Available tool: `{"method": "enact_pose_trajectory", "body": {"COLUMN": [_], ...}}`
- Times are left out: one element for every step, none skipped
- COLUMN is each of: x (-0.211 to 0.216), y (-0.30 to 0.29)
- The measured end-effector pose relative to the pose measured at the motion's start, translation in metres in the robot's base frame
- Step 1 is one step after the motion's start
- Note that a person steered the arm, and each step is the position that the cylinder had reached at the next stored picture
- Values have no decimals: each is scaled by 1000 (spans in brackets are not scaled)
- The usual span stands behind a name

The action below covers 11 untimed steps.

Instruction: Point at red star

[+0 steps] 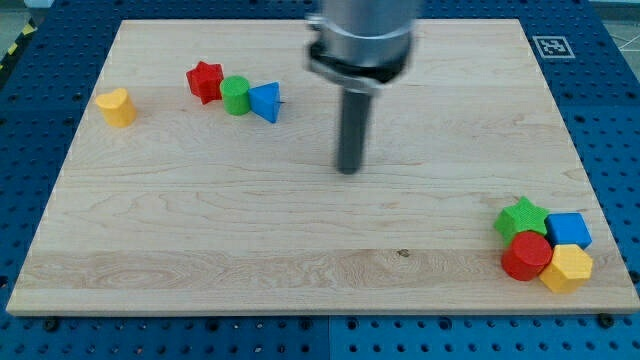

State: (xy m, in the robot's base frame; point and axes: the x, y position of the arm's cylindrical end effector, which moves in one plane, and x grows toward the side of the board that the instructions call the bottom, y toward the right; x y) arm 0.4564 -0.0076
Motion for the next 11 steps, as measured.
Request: {"method": "enact_pose_trajectory", "body": {"x": [-32,-66,-104,-157,-179,-179,-179,-178,-177,-167,-148], "y": [-98,-189,-261,-295,-289,-270,-252,-223,-208,-207,-205]}}
